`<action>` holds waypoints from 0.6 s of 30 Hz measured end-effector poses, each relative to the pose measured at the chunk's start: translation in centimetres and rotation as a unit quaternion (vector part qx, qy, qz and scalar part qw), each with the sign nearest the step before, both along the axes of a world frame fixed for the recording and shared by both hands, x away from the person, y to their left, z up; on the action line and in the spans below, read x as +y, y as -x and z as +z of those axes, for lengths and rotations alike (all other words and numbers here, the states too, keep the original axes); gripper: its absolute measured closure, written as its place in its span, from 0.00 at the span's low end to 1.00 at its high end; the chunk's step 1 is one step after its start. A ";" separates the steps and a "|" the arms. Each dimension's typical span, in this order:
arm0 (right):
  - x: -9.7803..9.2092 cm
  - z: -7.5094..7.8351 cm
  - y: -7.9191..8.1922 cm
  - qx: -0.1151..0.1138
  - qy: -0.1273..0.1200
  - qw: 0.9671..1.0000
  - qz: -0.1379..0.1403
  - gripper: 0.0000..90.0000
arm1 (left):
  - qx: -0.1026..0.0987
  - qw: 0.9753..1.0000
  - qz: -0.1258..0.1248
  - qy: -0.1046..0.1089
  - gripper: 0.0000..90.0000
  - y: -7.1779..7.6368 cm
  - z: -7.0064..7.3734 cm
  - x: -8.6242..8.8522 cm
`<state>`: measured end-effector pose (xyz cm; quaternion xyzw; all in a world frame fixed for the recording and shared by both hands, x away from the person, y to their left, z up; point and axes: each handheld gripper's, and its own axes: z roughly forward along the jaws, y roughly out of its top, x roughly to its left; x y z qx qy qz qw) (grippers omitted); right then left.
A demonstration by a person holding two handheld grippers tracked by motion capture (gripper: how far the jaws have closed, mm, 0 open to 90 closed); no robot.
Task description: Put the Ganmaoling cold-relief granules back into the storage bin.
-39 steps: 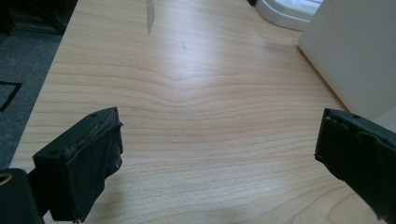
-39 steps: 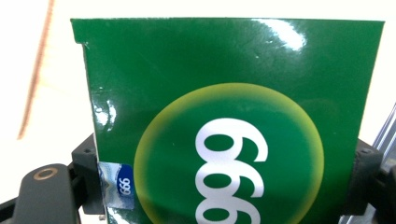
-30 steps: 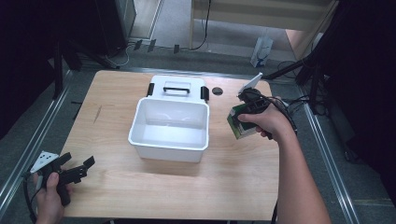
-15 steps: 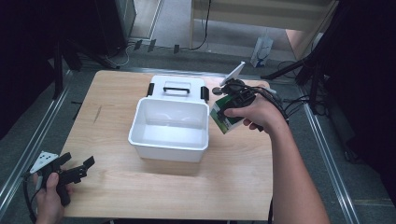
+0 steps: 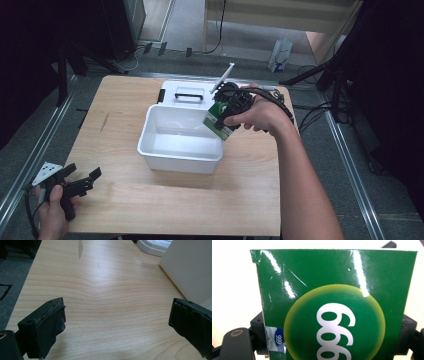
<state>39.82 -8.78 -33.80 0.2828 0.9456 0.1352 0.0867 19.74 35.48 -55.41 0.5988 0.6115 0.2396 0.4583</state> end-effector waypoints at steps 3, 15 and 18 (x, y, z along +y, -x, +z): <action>0.9 0.1 0.3 -0.013 0.005 0.999 0.041 0.18 | 0.000 1.000 -0.001 0.000 0.01 0.0 0.0 0.0; 3.3 -1.3 1.0 -0.033 0.029 0.986 0.161 0.18 | -0.002 1.000 0.000 0.002 0.01 0.0 0.0 0.0; 3.5 -1.9 1.2 -0.042 0.034 0.981 0.188 0.18 | -0.001 1.000 -0.001 0.001 0.01 0.0 0.0 0.0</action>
